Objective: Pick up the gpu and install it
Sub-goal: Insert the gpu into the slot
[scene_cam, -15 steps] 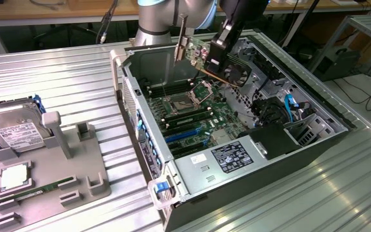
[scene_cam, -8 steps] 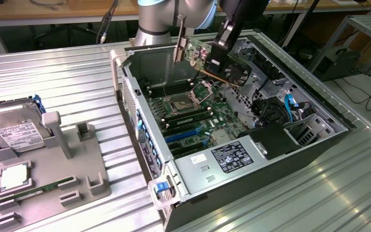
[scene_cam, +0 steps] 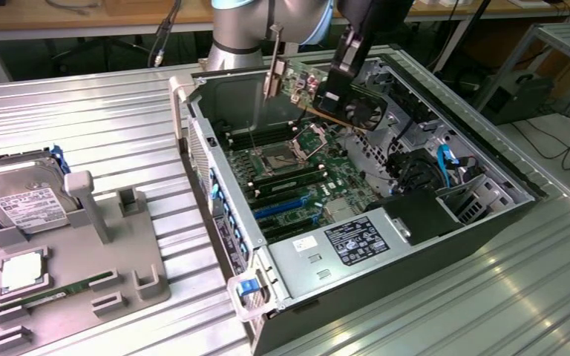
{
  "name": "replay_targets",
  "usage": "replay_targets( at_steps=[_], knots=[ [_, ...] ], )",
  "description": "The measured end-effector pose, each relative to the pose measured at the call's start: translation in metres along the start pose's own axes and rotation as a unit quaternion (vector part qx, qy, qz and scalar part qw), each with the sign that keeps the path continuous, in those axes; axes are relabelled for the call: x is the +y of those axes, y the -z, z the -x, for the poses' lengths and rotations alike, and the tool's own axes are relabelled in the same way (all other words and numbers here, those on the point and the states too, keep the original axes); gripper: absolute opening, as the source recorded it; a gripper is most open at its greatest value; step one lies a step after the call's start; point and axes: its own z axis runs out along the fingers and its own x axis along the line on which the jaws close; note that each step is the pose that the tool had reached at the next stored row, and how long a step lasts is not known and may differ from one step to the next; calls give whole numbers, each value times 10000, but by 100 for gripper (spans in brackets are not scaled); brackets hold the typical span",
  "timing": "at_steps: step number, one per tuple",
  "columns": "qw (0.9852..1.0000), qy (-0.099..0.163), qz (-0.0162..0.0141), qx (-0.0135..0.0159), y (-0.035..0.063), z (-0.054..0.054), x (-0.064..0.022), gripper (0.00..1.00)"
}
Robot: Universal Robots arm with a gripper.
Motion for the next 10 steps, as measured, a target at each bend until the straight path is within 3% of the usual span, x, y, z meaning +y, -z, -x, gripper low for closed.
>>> replay_targets(
  at_steps=[10],
  knots=[
    [9989,461,8,35,0,0,0,28]
  ],
)
